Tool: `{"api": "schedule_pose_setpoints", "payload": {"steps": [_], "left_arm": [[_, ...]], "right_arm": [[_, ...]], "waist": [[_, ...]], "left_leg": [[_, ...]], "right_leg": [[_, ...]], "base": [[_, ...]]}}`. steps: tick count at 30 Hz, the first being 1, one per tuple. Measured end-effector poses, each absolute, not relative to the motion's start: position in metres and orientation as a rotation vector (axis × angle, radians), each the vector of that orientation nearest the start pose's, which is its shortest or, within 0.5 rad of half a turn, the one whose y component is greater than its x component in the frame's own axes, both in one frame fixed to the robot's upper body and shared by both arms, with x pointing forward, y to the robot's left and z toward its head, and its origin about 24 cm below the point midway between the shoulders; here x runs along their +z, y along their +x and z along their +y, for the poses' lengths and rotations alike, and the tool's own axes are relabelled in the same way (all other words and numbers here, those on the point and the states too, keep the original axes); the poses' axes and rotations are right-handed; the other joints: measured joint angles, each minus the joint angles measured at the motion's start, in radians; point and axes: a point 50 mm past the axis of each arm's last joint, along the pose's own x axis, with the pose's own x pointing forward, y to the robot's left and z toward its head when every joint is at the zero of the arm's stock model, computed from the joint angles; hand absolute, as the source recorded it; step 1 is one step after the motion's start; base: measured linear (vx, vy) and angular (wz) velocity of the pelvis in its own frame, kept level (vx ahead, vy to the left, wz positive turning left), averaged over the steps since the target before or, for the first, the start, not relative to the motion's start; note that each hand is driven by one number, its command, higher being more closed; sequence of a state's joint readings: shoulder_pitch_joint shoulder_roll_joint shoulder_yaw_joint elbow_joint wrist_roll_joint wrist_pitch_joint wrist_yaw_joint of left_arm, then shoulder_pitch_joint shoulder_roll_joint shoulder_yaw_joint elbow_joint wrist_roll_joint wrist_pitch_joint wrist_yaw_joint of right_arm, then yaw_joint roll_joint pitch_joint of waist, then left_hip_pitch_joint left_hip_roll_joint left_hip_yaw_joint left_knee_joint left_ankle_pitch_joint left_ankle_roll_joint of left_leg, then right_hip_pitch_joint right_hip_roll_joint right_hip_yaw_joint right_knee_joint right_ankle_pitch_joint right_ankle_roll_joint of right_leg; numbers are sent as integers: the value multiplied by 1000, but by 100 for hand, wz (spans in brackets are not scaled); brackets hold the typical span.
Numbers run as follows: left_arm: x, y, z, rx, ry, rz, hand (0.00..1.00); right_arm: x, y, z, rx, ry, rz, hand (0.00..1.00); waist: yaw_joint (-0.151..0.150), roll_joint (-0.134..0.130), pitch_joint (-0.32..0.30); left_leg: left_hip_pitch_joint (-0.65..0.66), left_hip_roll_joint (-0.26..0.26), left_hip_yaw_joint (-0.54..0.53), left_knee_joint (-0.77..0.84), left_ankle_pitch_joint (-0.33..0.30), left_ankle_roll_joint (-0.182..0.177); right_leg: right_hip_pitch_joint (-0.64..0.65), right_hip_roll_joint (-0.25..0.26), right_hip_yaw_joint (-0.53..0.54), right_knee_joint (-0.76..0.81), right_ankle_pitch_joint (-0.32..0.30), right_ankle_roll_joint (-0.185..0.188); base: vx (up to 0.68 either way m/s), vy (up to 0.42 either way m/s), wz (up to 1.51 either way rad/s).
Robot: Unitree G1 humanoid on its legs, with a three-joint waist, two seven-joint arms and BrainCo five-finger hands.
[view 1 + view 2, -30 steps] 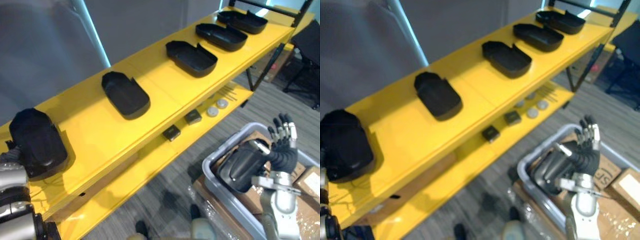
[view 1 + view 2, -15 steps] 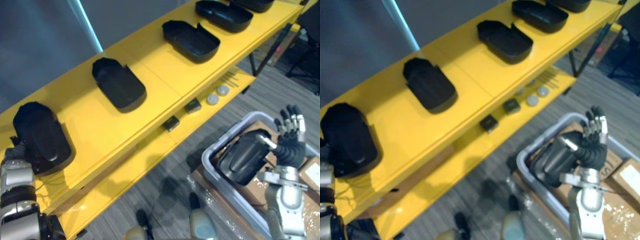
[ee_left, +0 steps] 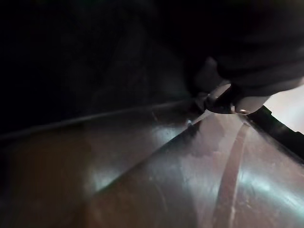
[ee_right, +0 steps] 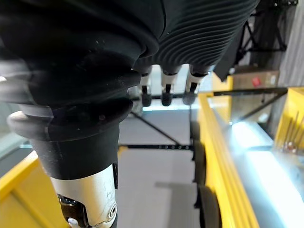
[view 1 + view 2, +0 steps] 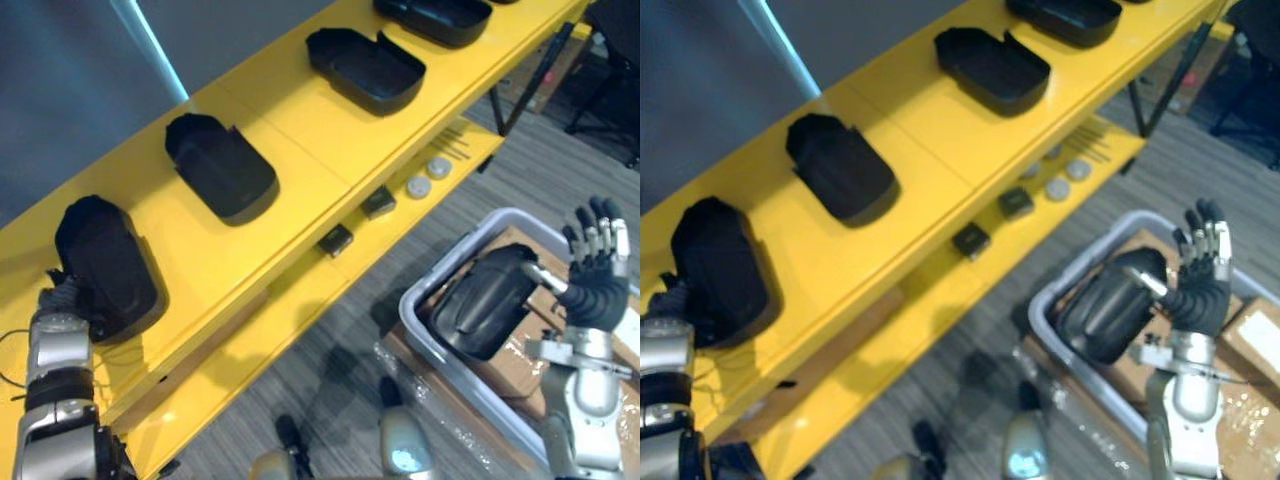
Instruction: Walk over and take plastic housings, then place them on the shelf
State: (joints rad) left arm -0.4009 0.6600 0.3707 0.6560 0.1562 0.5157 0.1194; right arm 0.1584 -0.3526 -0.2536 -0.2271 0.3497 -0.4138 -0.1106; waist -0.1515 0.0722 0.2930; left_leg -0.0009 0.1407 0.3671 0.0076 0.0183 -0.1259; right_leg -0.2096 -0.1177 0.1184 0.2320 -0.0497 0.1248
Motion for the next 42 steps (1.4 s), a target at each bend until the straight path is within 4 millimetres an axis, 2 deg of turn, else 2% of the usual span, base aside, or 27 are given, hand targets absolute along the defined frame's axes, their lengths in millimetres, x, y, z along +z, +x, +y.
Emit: {"api": "schedule_pose_setpoints", "payload": {"steps": [10,21,22,30,35,39,42], "left_arm": [[73,249,410,865,403,626,100],[70,245,412,875,409,638,100],[70,245,412,872,409,638,0],[72,246,412,874,414,615,0],[78,249,412,952,381,552,0],[91,249,414,1095,358,446,0],[118,244,423,1246,347,292,0]], "right_arm": [[126,198,-267,-300,-64,-546,0],[124,199,-267,-300,-63,-520,0],[124,199,-267,-299,-64,-520,0],[124,200,-267,-297,-66,-519,0],[125,200,-268,-287,-75,-519,0],[123,199,-268,-289,-76,-507,0],[116,194,-267,-290,-74,-479,0]], "waist": [[1,1,0],[2,2,1],[2,2,1],[2,3,2],[1,13,7],[-2,14,7],[-3,13,7]], "left_leg": [[-1,0,-4,-1,0,0],[-1,-1,-4,-1,-2,1],[-1,-1,-3,-1,-2,1],[1,-1,-2,1,-2,0],[1,-1,0,1,-2,1],[4,-1,-1,1,-2,1],[26,-2,-3,-6,-2,1]], "right_leg": [[1,-1,-5,3,-3,-1],[0,-2,-6,6,-10,0],[0,-2,-6,6,-10,0],[-12,-2,-5,25,-26,-2],[-15,-1,-4,32,-29,-2],[-13,-1,-5,38,-30,-2],[11,0,-8,33,-27,0]], "base": [[0,0,0],[0,0,0],[0,0,0],[0,0,0],[0,0,0],[0,0,0],[35,3,0]]}}
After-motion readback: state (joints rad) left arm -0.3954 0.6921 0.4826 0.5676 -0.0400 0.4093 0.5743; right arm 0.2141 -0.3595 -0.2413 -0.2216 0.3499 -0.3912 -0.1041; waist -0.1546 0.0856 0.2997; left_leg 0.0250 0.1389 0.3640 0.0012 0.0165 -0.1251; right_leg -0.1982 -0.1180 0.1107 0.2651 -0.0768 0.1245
